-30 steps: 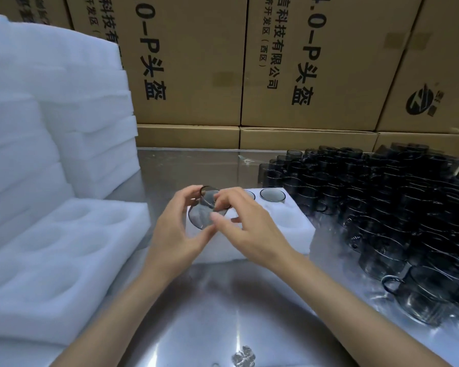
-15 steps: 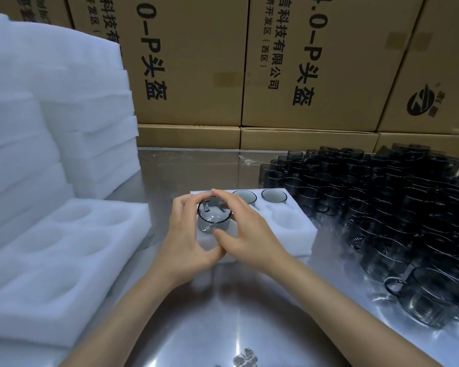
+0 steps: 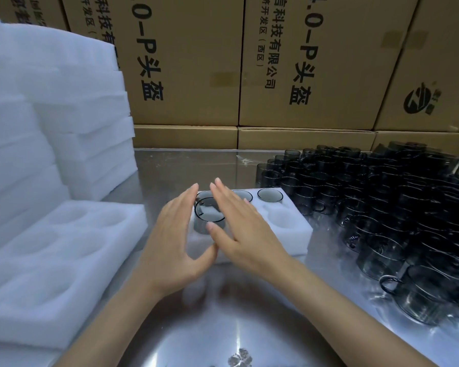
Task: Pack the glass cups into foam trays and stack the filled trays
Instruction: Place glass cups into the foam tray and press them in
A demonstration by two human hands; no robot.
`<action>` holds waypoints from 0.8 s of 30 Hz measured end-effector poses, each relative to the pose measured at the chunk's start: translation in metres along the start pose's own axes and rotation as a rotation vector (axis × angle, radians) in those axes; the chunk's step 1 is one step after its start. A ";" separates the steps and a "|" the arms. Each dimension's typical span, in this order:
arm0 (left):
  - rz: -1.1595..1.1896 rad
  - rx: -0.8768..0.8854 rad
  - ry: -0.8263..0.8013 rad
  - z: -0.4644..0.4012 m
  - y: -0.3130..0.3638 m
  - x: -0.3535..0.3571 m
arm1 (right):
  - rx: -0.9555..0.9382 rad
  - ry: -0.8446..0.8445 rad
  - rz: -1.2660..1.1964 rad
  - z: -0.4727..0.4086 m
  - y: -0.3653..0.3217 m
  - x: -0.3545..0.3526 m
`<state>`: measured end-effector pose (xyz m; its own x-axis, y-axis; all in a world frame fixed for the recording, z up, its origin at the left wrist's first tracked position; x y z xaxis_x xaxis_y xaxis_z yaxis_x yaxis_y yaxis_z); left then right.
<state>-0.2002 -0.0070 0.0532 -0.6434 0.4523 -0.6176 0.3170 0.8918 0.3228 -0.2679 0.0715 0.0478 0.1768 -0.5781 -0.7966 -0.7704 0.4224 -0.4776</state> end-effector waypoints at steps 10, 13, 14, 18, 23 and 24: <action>-0.308 -0.082 -0.315 0.012 -0.020 0.017 | 0.048 -0.058 0.363 0.000 0.010 0.014; -0.289 -0.087 -0.294 0.014 -0.021 0.016 | 0.055 -0.071 0.356 0.001 0.013 0.016; -0.268 -0.088 -0.278 0.014 -0.021 0.016 | 0.054 -0.072 0.353 0.001 0.013 0.015; -0.132 -0.101 -0.215 0.018 -0.023 0.017 | 0.047 -0.005 0.257 -0.001 0.013 -0.002; -0.044 0.004 -0.060 0.009 -0.016 0.001 | 0.431 0.453 0.363 0.013 0.070 -0.099; -0.035 0.004 -0.041 0.008 -0.015 -0.001 | 0.534 0.488 0.452 0.022 0.084 -0.113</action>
<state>-0.1986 -0.0209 0.0432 -0.6250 0.4207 -0.6576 0.2977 0.9071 0.2974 -0.3397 0.1876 0.0895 -0.4560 -0.4588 -0.7626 -0.2892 0.8868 -0.3606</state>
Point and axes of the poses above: each hand's wrist, its own z-axis away from the middle knuckle, its own x-axis out of the palm, y = z × x, the point moved 9 cm from there along -z, towards the middle knuckle, and after that the axes turned 8 degrees about x, right-handed, at the moved point
